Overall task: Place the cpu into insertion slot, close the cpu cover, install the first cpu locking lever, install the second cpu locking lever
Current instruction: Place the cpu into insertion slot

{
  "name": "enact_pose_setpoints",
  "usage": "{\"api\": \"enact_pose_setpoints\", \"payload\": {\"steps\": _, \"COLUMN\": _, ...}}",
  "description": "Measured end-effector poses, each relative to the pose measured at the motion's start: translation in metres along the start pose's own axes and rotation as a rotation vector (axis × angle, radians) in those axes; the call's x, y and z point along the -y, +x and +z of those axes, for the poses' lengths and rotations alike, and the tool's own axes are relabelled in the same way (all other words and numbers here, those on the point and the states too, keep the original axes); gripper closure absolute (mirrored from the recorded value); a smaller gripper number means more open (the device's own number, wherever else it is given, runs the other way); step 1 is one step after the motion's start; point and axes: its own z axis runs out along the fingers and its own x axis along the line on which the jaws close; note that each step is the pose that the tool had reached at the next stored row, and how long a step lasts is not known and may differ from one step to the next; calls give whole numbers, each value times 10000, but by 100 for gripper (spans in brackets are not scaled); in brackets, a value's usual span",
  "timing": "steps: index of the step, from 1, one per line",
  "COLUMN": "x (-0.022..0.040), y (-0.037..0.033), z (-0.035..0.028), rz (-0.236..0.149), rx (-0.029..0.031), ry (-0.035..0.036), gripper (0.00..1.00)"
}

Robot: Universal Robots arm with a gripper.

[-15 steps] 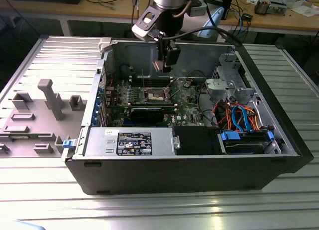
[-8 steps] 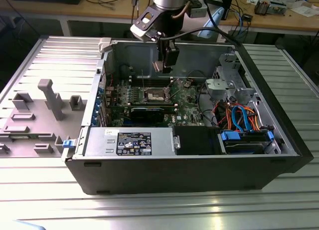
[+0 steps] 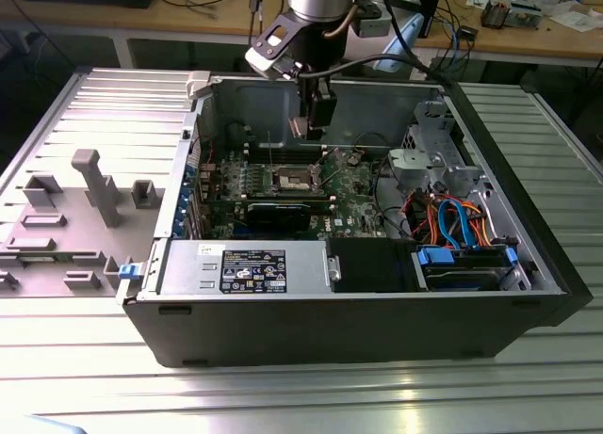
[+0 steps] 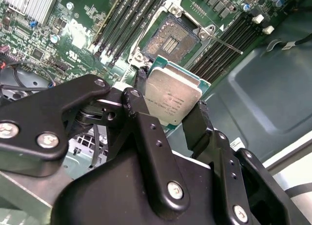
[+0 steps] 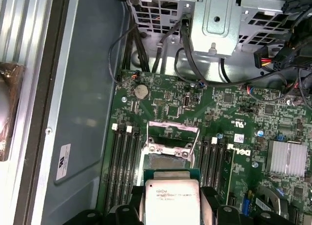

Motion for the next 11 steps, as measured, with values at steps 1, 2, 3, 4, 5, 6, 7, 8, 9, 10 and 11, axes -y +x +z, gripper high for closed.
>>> {"api": "enact_pose_setpoints", "payload": {"steps": 1, "x": 2, "y": -6, "z": 13, "rz": 60, "rx": 2, "ry": -2, "gripper": 46}}
{"api": "enact_pose_setpoints", "payload": {"steps": 2, "x": 2, "y": -8, "z": 24, "rz": 98, "rx": 2, "ry": -3, "gripper": 46}}
{"api": "enact_pose_setpoints", "payload": {"steps": 3, "x": 2, "y": -8, "z": 30, "rz": 185, "rx": 6, "ry": -5, "gripper": 46}}
{"api": "enact_pose_setpoints", "payload": {"steps": 4, "x": 2, "y": -9, "z": 35, "rz": 262, "rx": 7, "ry": -7, "gripper": 46}}
{"api": "enact_pose_setpoints", "payload": {"steps": 5, "x": 2, "y": -9, "z": 43, "rz": 374, "rx": 10, "ry": -9, "gripper": 46}}
{"api": "enact_pose_setpoints", "payload": {"steps": 6, "x": 2, "y": -9, "z": 50, "rz": 461, "rx": 12, "ry": -10, "gripper": 46}}
{"api": "enact_pose_setpoints", "payload": {"steps": 7, "x": 3, "y": -10, "z": 61, "rz": 570, "rx": 15, "ry": -12, "gripper": 46}}
{"api": "enact_pose_setpoints", "payload": {"steps": 8, "x": 3, "y": -10, "z": 72, "rz": 682, "rx": 18, "ry": -13, "gripper": 46}}
{"api": "enact_pose_setpoints", "payload": {"steps": 9, "x": 3, "y": -10, "z": 93, "rz": 882, "rx": 23, "ry": -15, "gripper": 46}}
{"api": "enact_pose_setpoints", "payload": {"steps": 10, "x": 5, "y": -11, "z": 118, "rz": 1038, "rx": 27, "ry": -18, "gripper": 46}}
{"api": "enact_pose_setpoints", "payload": {"steps": 11, "x": 9, "y": -11, "z": 140, "rz": 1110, "rx": 28, "ry": -20, "gripper": 46}}
